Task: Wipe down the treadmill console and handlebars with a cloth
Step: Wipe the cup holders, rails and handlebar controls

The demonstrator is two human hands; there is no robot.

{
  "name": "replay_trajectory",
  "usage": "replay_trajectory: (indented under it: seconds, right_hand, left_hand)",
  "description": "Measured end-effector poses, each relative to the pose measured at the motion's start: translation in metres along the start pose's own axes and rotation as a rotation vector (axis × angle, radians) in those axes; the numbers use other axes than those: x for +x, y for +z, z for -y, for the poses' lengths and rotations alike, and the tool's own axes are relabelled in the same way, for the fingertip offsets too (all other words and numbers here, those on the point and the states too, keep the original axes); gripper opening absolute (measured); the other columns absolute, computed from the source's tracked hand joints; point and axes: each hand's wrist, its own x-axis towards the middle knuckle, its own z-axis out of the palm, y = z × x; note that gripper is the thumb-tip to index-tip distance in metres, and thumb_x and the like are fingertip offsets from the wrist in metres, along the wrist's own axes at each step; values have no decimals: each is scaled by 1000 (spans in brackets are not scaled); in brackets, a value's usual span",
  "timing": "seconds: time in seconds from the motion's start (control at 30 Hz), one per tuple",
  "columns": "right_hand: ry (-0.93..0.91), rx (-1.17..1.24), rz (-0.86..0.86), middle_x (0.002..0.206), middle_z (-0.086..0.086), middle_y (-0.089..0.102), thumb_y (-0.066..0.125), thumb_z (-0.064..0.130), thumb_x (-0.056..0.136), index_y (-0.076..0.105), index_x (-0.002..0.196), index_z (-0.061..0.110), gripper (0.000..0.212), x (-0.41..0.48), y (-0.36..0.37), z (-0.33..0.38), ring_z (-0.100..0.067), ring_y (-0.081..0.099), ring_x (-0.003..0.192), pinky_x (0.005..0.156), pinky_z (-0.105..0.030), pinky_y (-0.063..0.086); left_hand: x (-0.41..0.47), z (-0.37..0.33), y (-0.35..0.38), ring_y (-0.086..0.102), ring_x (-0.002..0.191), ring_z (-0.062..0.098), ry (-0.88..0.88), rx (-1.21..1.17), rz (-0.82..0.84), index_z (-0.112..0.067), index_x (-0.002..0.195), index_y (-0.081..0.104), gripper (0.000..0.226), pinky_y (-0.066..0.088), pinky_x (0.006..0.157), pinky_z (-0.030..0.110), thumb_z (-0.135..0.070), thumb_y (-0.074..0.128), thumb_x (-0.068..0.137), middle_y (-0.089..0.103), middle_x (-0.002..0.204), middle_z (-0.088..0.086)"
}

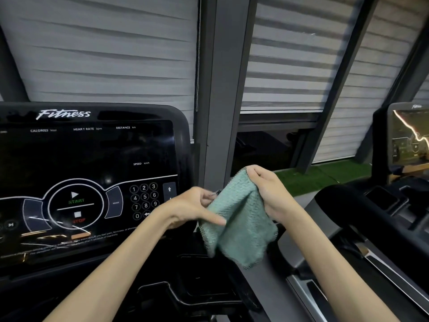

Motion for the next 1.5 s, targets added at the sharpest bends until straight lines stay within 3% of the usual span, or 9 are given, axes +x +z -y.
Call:
replay_trajectory:
  seconds: [0.1,0.37,0.57,0.77,0.9,1.03,1.23,1.37,1.5]
  right_hand:
    - [175,223,59,93,-10,60,62,27,91,61,109,9,25,5,-11,0,-22,58,88,80,-36,50]
    - [543,490,288,119,-26,62,97,8,43,39,142,25,116,-11,-36,-85,-34,62,105,85,-50,53]
    - [586,455,517,102,-13,63,84,5,67,41,141,13,86,-35,-14,-116,-12,55,72,61,-21,43]
    - [564,528,107,65,-2,56,78,12,52,56,84,10,39,-17,-17,-109,-13,53,58,66,-28,42]
    - [553,468,10,96,-10,66,61,28,83,57,109,16,29,-6,-13,-105,-23,60,88,84,-38,43]
    - [517,367,31,117,-13,68,40,35,102,50,127,19,31,1,-4,-103,-31,62,108,100,-50,35]
    - [367,377,-67,108,-16,65,69,16,85,49,128,21,47,4,-9,-80,-27,64,98,76,-45,55]
    - [199,121,120,99,-19,70,70,-17,71,53,127,19,68,-4,-24,-57,-26,69,90,76,-33,56]
    - [117,-339,67,101,-15,69,72,-11,76,68,105,10,36,0,-29,-49,-17,67,85,72,-23,54]
  left_hand:
    - [-5,9,7,71,88,18,2,-167,39,-8,103,73,26,56,78,29,-13,77,77,75,98,10]
    - [1,3,22,68,88,18,72,-484,-159,-11,105,63,12,54,85,44,-16,54,98,71,95,7]
    - [2,3,16,69,98,17,66,-367,-201,-17,119,56,29,56,77,36,-8,63,93,71,105,1]
    - [-3,3,2,67,106,17,5,-251,-262,-23,122,59,24,54,91,48,-18,56,99,70,115,-1]
    - [-6,3,-1,69,103,16,16,-264,-279,-27,121,60,25,55,88,47,-16,55,99,71,112,-3]
    - [-7,4,-1,71,98,16,53,-258,-327,-23,120,61,25,59,83,43,-11,55,99,72,109,-1]
    - [-14,10,-29,71,91,18,63,223,-511,-20,103,70,16,59,79,37,-16,71,88,74,95,-2]
    - [-21,6,-46,65,97,16,-38,301,-589,-18,119,52,61,52,88,33,-31,87,71,67,105,0]
    - [-21,8,-50,64,93,22,-5,253,-574,-32,127,41,82,51,93,40,-32,92,62,67,101,9]
